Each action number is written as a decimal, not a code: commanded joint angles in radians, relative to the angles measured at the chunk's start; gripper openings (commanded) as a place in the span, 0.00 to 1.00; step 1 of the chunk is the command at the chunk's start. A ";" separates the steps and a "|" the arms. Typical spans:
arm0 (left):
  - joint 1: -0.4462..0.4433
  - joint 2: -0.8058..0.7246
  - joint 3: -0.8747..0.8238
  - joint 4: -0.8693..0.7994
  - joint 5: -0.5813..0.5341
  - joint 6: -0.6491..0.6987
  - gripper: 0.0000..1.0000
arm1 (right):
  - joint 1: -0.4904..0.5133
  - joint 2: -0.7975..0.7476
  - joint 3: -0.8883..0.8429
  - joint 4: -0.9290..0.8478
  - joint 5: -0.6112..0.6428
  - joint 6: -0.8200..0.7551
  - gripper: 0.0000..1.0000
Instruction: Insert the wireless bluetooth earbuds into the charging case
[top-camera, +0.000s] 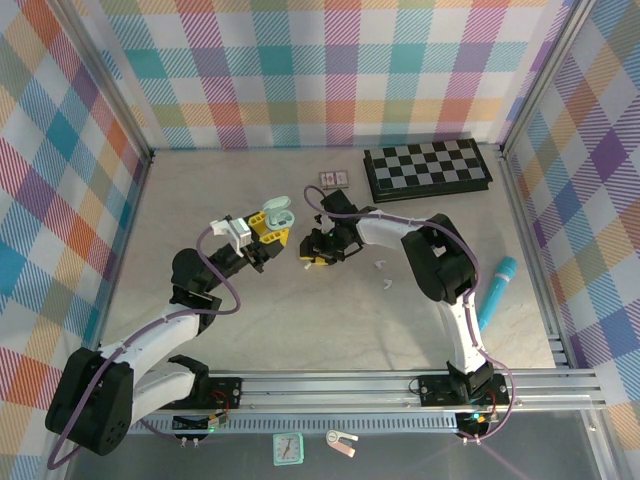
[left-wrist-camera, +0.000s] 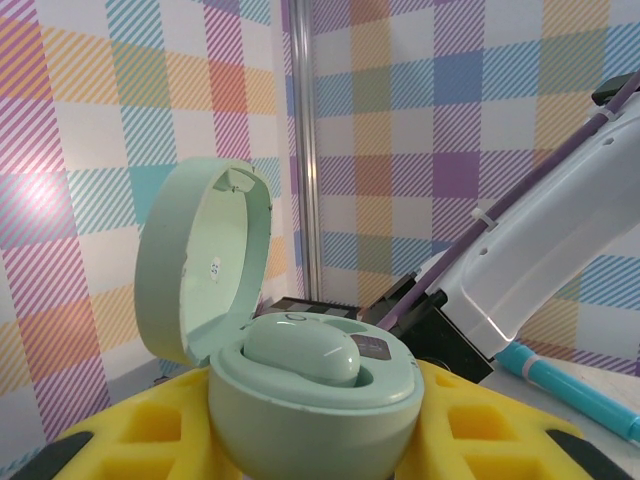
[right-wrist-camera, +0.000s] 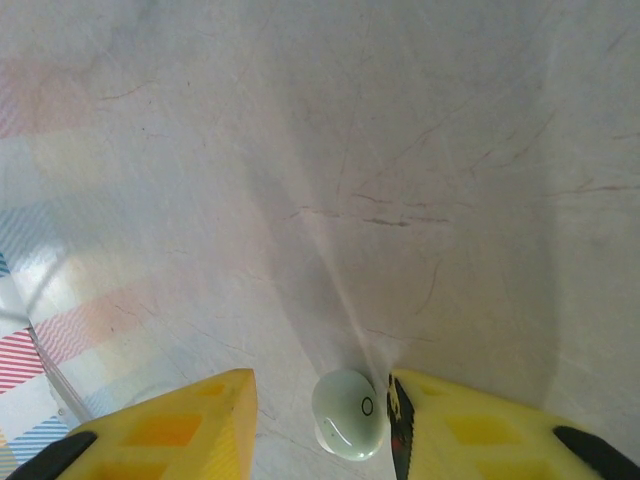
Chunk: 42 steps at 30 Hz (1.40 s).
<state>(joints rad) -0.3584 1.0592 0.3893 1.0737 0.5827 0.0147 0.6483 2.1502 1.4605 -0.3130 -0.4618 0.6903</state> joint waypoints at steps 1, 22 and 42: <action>-0.004 -0.001 0.029 0.029 0.013 0.001 0.33 | 0.013 0.002 0.004 -0.018 -0.016 -0.023 0.39; -0.004 0.010 0.033 0.034 0.012 0.006 0.33 | 0.019 0.031 0.011 0.001 -0.055 -0.004 0.31; -0.004 0.006 0.029 0.025 0.008 0.012 0.33 | 0.033 0.056 0.047 -0.094 -0.006 -0.071 0.22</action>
<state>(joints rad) -0.3584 1.0721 0.3897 1.0737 0.5827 0.0154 0.6605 2.1799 1.4948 -0.3595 -0.4858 0.6514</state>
